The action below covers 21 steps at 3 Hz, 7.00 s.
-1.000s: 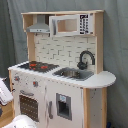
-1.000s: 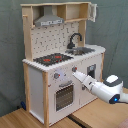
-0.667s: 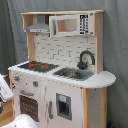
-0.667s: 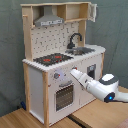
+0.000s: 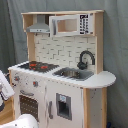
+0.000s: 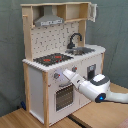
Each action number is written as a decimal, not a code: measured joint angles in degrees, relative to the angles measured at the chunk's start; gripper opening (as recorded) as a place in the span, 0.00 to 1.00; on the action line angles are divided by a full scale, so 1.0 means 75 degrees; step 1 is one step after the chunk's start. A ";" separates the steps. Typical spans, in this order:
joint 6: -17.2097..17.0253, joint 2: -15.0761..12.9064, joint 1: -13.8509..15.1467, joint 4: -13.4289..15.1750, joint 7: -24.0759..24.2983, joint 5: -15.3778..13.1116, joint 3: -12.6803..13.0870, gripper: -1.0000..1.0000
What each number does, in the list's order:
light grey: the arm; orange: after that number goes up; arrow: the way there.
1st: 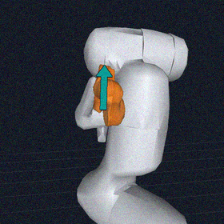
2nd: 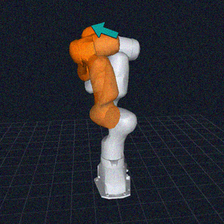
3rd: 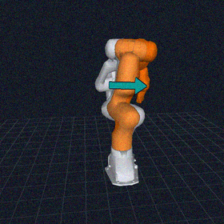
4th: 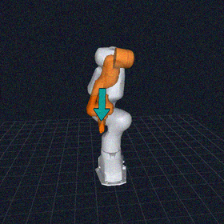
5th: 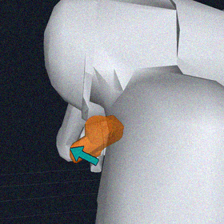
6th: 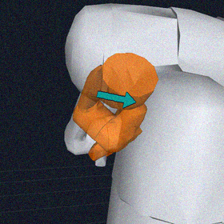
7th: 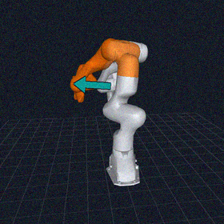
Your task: Play with the kitchen
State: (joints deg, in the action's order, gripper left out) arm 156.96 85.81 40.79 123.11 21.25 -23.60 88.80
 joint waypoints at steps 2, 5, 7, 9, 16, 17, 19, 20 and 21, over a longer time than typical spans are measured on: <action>0.0079 0.0000 0.0490 -0.0177 0.1528 0.0000 0.0307 1.00; 0.0353 -0.0001 0.1789 -0.1608 0.2615 0.0000 0.0321 1.00; 0.0396 -0.0009 0.1841 -0.1625 0.2618 0.0001 0.0379 0.00; 0.0407 -0.0049 0.1841 -0.1642 0.1023 -0.0003 0.0346 0.00; 0.0401 -0.0043 0.1797 -0.1527 -0.5087 -0.0059 0.0376 0.00; 0.0401 -0.0043 0.1786 -0.1507 -0.5862 -0.0060 0.0376 0.00; 0.0580 -0.0047 0.1778 -0.1516 -0.6454 -0.0060 0.0380 1.00; 0.0808 -0.0046 0.1777 -0.1538 -0.6508 -0.0060 0.0380 1.00; 0.0822 -0.0046 0.1777 -0.1538 -0.6510 -0.0060 0.0380 1.00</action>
State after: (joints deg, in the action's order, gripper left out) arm 163.13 85.46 54.12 111.57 -27.57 -24.05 91.65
